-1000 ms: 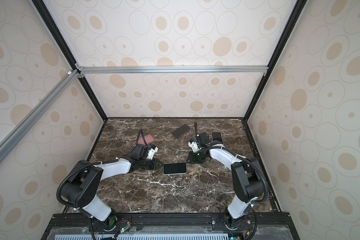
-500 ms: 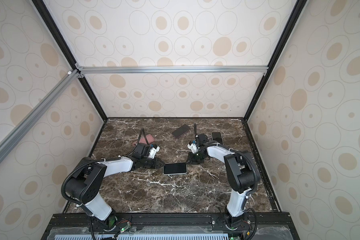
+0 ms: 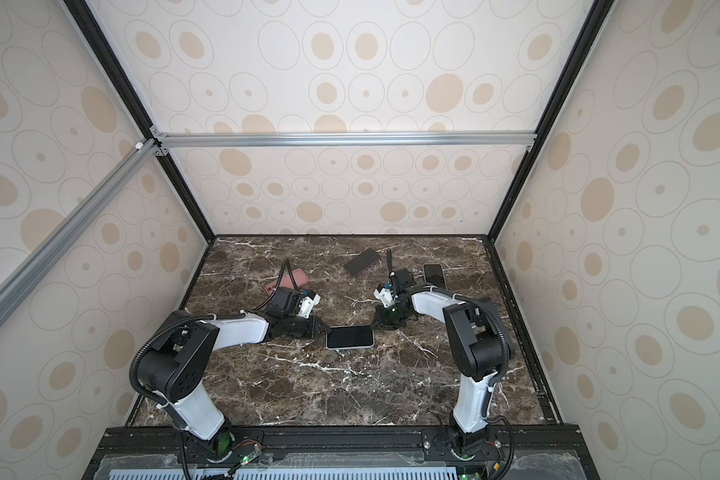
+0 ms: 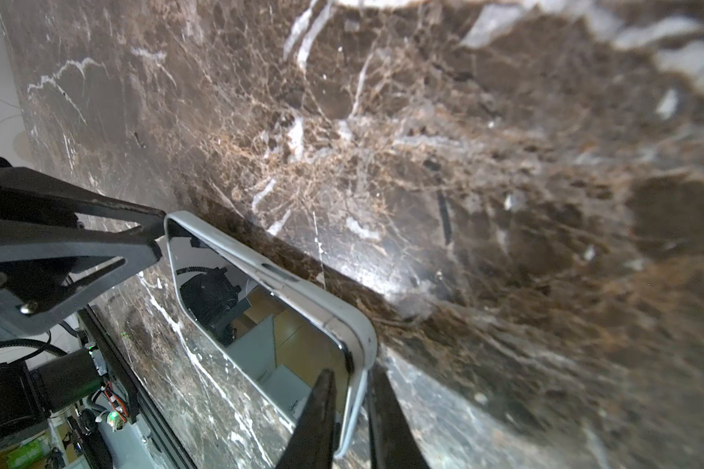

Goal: Put the phone into the phone case
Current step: 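Hold the cased phone with both grippers and adjust its seating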

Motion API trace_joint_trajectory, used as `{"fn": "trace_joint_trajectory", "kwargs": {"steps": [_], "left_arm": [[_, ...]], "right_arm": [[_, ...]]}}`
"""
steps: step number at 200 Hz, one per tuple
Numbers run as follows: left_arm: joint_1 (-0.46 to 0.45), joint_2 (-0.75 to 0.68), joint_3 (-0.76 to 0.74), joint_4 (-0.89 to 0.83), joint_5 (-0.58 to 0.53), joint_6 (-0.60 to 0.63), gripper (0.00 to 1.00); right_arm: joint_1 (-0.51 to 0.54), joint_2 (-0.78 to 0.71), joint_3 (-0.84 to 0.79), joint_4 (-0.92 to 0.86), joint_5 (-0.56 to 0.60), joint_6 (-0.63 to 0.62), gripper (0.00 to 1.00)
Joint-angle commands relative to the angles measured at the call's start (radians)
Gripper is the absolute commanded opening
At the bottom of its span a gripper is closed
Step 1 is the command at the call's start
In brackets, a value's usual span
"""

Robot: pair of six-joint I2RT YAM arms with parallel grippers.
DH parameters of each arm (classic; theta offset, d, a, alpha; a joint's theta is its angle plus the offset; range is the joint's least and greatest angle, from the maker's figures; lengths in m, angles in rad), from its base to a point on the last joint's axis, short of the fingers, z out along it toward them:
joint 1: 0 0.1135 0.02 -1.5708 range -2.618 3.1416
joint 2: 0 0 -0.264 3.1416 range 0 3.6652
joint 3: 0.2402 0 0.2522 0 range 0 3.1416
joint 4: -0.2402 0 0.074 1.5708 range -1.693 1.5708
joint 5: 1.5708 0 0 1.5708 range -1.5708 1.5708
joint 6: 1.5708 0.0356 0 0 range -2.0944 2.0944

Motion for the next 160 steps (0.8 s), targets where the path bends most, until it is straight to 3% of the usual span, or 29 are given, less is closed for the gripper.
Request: {"fn": "trace_joint_trajectory", "kwargs": {"steps": [1, 108, 160], "left_arm": [[0.005, 0.014, 0.000, 0.027, 0.021, -0.013, 0.24], [0.005, 0.032, -0.002, 0.026, 0.027, -0.014, 0.22], [0.005, 0.042, 0.006, 0.028, 0.031, -0.015, 0.20]], "right_arm": [[-0.003, 0.016, 0.000, -0.002, -0.013, 0.000, 0.17], [0.015, 0.054, 0.001, 0.001, -0.022, 0.003, 0.15], [0.057, 0.089, 0.042, -0.057, 0.071, -0.019, 0.14]]}}
